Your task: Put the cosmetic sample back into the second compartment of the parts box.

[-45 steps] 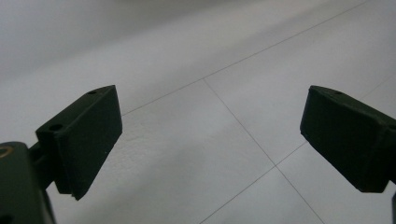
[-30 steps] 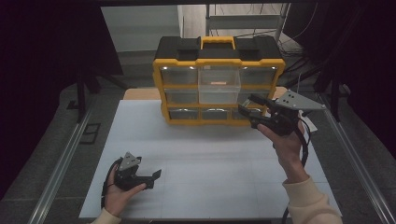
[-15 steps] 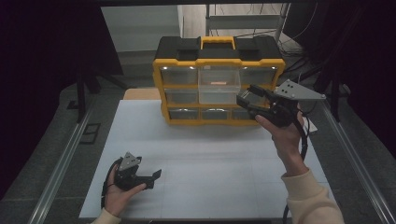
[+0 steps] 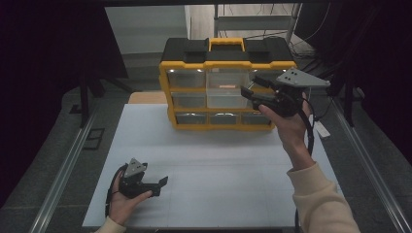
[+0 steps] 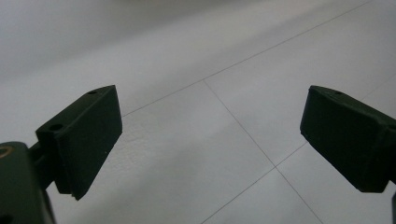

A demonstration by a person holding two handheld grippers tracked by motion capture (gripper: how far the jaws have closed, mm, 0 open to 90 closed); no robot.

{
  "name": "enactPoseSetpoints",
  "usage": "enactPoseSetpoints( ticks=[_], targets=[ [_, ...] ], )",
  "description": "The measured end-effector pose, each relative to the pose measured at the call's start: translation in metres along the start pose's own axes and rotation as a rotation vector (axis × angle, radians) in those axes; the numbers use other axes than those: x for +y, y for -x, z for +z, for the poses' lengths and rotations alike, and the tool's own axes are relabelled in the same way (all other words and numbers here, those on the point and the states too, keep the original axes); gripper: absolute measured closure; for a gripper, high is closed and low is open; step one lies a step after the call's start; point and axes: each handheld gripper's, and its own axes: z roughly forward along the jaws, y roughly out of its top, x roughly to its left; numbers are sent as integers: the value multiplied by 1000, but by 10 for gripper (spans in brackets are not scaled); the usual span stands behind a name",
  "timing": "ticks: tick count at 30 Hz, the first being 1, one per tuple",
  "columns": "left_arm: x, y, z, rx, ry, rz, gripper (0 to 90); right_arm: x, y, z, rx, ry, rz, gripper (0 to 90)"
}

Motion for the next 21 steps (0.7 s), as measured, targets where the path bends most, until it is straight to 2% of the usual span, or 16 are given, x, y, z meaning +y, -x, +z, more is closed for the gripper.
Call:
enactPoseSetpoints(
  ticks=[12,14,16,21],
  targets=[
    [0,0,0,1,3,0,60,10,2,25,-4,-17,0,401],
    [0,-1,-1,1,5,-2,60,12,3,27,-4,-36,-5,401],
    [0,-1,-1,1,6,-2,60,12,2,31,-11,-27,0,401],
    [1,0,-2,0,9,0,60,15,1,38,-4,-53,-7,401]
  ],
)
